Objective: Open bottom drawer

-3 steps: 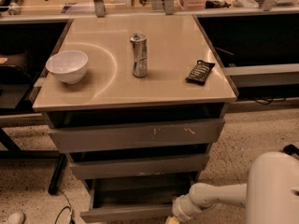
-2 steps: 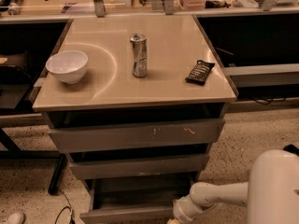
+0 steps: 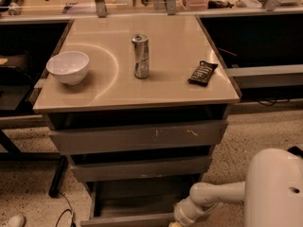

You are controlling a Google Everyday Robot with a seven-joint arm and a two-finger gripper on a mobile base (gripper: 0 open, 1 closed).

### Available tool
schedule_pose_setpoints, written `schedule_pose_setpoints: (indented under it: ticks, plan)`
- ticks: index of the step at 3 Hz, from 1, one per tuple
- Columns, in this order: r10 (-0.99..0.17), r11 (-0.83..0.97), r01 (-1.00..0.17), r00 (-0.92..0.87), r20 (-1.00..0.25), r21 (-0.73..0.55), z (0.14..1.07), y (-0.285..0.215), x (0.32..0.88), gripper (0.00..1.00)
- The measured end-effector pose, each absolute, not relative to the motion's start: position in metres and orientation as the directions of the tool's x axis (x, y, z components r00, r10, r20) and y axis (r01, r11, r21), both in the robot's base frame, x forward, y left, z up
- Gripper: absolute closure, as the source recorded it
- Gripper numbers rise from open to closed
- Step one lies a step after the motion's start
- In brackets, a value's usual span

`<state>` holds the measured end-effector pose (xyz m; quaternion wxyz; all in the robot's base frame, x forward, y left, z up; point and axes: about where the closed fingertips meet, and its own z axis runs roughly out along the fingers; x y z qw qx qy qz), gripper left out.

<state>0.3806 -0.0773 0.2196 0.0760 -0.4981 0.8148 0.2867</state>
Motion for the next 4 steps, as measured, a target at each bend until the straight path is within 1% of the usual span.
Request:
schedule_pose_setpoints:
  ticks: [2,4]
  plan:
    - [-0.790,0.295,-0.856,-0.468,-0.396,0.424,0.199,-0.067,0.374,0.00]
    - [-0.811,0.249,-0.843,-0.451,-0.373,0.477,0.189,-0.057,0.345,0.00]
